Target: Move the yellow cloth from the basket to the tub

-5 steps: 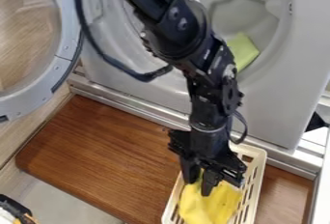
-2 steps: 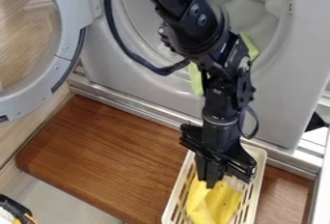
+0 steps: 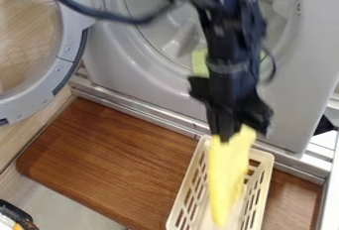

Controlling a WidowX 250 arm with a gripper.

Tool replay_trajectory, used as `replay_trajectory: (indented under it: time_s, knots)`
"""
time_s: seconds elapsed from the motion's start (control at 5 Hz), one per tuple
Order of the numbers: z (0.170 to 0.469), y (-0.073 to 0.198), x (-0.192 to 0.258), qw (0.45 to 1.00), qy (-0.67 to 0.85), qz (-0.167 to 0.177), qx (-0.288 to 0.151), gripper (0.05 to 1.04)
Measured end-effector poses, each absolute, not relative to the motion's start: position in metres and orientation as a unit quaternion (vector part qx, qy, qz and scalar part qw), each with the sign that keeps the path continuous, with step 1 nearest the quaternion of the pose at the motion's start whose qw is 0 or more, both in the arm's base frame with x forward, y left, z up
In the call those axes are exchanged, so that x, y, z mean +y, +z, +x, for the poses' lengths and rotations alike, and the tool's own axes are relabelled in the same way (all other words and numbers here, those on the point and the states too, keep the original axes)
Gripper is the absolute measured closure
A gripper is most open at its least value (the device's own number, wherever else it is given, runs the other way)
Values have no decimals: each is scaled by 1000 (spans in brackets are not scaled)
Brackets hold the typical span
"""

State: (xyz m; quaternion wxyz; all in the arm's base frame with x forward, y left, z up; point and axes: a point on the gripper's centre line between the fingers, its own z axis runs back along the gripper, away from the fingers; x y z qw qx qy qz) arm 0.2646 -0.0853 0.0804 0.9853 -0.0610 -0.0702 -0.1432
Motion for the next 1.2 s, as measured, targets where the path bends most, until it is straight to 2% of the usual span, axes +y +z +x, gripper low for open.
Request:
replay_trajectory:
  time_s: [0.2, 0.4, 0.6, 0.8, 1.0, 1.2]
  knots:
    - [262, 111, -54, 986, -123, -60, -97, 1033]
    - [270, 131, -46, 980, -153, -44, -116, 1033]
    - [291, 170, -45, 961, -185, -32, -204, 1033]
    - [309, 184, -46, 941, -206, -22, -267, 1033]
    - [325, 180, -40, 933, -206, -2, -295, 1033]
    - [333, 176, -23, 932, -182, 34, -311, 1033]
